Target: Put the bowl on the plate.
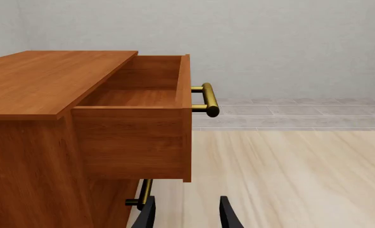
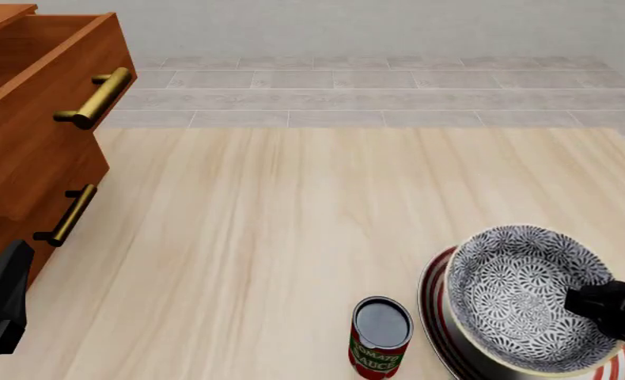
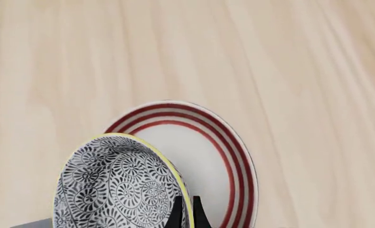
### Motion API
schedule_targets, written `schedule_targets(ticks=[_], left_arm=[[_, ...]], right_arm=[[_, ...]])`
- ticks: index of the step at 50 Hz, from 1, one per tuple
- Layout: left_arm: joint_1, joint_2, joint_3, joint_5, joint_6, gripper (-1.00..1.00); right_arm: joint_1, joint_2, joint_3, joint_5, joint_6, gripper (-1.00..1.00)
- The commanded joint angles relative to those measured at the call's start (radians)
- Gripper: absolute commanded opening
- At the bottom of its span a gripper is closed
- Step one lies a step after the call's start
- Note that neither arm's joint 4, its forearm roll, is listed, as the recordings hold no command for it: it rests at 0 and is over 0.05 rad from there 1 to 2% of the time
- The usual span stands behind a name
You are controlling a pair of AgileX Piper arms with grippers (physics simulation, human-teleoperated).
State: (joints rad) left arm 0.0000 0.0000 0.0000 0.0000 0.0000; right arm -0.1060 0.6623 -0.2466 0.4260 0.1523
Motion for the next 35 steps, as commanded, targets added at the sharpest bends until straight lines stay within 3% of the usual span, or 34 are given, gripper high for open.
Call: schedule_targets(ticks=[1,35], left_arm=[[0.0,0.0,0.0,0.0,0.0,1.0],[0.0,0.0,0.0,0.0,0.0,1.0]], right_arm=[[0.004,0.017,0.021,-0.036,0.018,-1.0],[0.013,0.071,0.097,-0.135,0.046,-1.0]])
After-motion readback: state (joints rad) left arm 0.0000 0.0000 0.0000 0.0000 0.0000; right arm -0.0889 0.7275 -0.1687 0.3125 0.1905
